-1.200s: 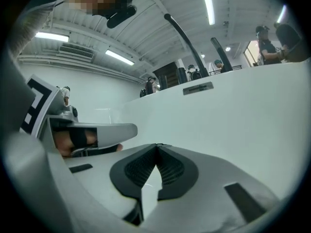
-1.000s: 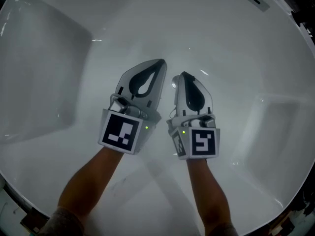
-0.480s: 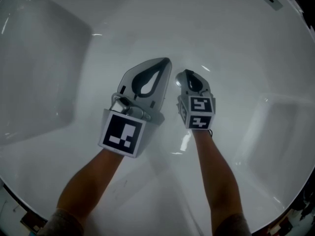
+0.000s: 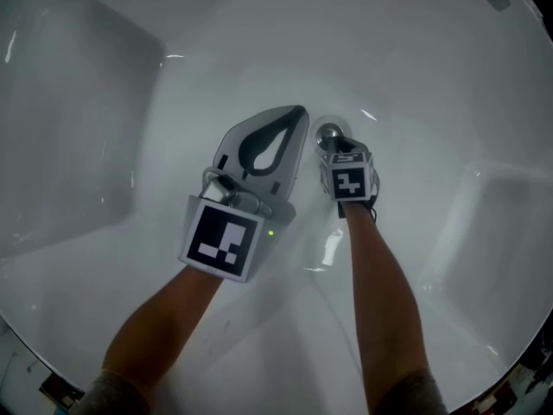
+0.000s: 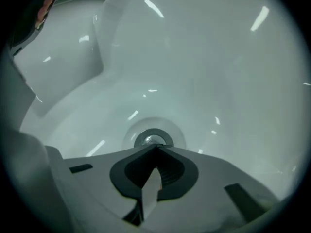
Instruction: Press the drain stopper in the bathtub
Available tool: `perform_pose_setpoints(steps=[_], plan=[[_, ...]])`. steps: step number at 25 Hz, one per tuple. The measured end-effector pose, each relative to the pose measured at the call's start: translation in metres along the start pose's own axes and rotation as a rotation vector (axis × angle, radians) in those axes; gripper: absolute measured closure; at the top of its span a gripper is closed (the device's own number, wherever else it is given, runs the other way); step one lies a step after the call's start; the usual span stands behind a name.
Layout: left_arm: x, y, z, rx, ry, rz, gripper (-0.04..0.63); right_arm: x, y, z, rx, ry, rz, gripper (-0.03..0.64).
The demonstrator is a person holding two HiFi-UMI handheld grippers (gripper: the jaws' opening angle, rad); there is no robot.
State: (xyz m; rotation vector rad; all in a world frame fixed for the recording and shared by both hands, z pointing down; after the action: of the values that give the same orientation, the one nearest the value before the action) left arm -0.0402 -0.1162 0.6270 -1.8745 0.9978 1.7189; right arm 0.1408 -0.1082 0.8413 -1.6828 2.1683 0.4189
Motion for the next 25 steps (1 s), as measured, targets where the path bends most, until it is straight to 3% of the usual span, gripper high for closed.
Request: perform_pose_setpoints(steps=[25], plan=[[-0.005,0.006,0.002,0.008,0.014,0.033,0.589,0.021,0.006,-0.009,-0.009,0.128,0.2,0.612]])
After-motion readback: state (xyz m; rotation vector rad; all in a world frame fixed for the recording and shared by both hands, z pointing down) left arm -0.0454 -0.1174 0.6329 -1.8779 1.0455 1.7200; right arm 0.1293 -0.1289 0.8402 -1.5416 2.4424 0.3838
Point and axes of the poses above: the fingertips, and each gripper's own axes: z backward along the fingers, y to its left, x out of its top, the point moved 9 cm from there along z, backward along the fingers, and after that the axes turned 1 degree about -z, right-handed, at the moved point
